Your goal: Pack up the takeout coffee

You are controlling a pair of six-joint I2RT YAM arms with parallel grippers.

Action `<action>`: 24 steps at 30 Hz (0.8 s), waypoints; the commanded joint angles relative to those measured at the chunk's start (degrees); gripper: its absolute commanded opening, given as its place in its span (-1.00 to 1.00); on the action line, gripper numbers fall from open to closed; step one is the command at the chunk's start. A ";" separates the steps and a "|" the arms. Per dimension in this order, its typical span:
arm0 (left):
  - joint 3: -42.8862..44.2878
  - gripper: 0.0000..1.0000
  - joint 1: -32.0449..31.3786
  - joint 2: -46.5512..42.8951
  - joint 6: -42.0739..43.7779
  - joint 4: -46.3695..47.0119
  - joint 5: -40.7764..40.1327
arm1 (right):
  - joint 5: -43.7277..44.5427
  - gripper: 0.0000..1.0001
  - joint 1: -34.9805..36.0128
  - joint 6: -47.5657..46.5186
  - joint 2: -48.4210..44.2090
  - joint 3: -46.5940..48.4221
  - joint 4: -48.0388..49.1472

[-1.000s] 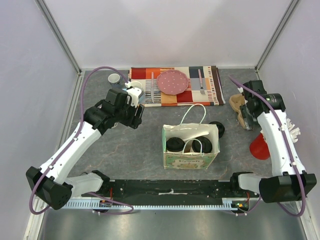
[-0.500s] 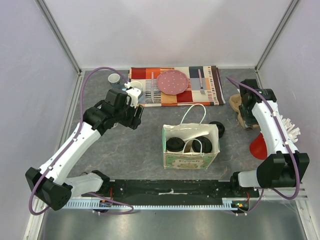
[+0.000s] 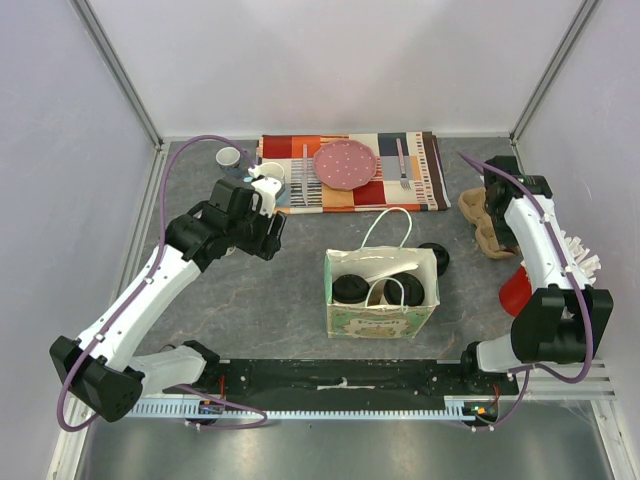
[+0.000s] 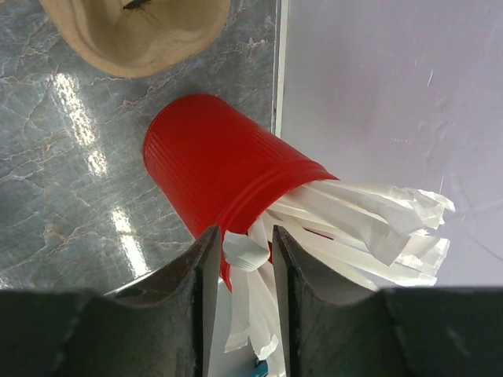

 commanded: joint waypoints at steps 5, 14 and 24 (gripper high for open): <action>0.76 0.37 0.27 -0.32 0.47 0.02 0.94 | 1.46 -0.39 -0.36 -0.89 -0.23 0.60 1.48; 0.94 0.37 0.27 0.12 0.47 -0.07 1.11 | 2.52 -1.00 -0.53 -0.97 -1.20 2.53 -0.19; 2.43 0.37 0.27 0.73 0.56 0.02 1.73 | 2.08 -1.00 -0.44 1.48 0.21 16.94 -5.81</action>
